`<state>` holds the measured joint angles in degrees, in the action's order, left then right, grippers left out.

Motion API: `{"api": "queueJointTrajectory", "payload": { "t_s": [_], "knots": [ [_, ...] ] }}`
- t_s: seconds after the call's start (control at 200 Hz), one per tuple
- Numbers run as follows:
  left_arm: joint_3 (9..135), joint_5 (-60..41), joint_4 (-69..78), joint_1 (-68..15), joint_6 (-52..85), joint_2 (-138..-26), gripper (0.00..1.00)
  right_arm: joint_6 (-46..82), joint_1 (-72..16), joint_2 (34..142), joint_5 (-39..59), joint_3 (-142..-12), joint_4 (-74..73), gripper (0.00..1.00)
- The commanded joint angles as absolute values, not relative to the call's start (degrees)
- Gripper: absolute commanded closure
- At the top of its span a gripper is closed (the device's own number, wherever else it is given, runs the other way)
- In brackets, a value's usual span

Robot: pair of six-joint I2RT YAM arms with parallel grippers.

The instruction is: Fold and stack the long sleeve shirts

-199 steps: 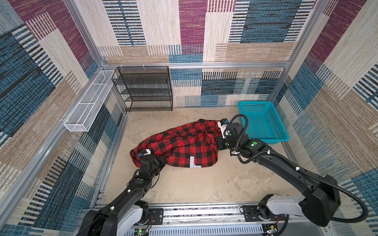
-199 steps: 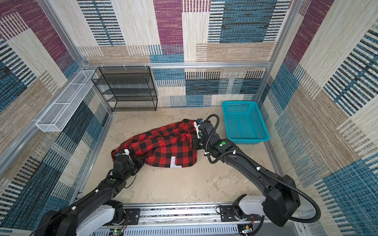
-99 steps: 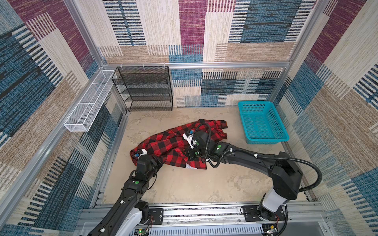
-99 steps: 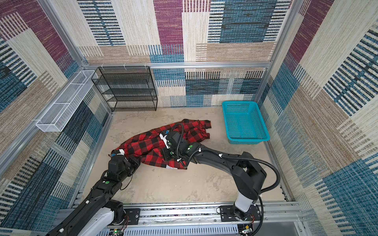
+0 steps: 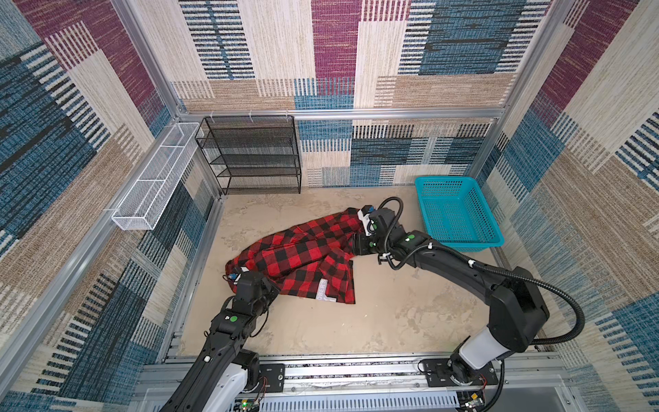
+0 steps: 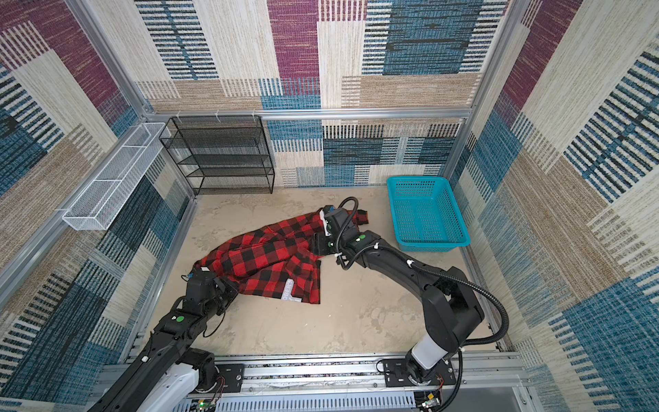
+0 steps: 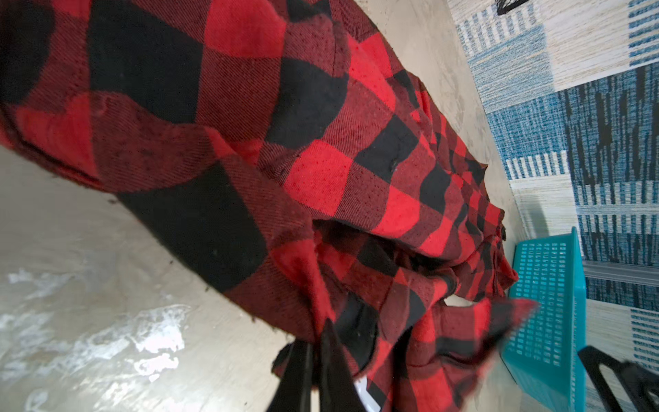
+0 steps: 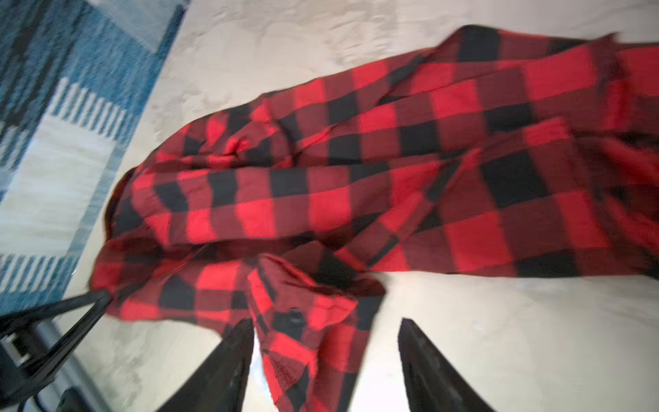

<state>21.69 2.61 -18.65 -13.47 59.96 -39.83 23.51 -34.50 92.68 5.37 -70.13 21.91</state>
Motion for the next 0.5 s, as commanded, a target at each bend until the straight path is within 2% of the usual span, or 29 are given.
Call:
{"api": "queueJointTrajectory", "payload": {
  "t_s": [0.0, 0.045, 0.28, 0.391, 0.496],
  "knots": [
    [22.7, 0.0, -21.4, -13.1, 57.9, -39.3, 0.91, 22.5, -31.4, 96.5, 3.0, -73.9, 24.4, 0.39],
    [22.7, -0.3, -21.7, -13.0, 57.9, -39.0, 0.91, 22.2, -31.2, 98.3, 3.9, -75.7, 23.9, 0.43],
    [23.5, -1.4, -22.3, -12.4, 56.7, -39.8, 0.93, 23.3, -29.0, 108.7, 1.5, -83.1, 24.5, 0.45],
    [24.2, -2.6, -22.0, -12.3, 56.2, -40.5, 0.94, 25.4, -26.6, 113.6, 2.3, -86.7, 24.4, 0.56],
    [24.2, -3.3, -20.7, -12.3, 56.1, -41.2, 0.94, 26.2, -25.8, 117.6, 3.7, -90.0, 23.9, 0.60]
  ]
}}
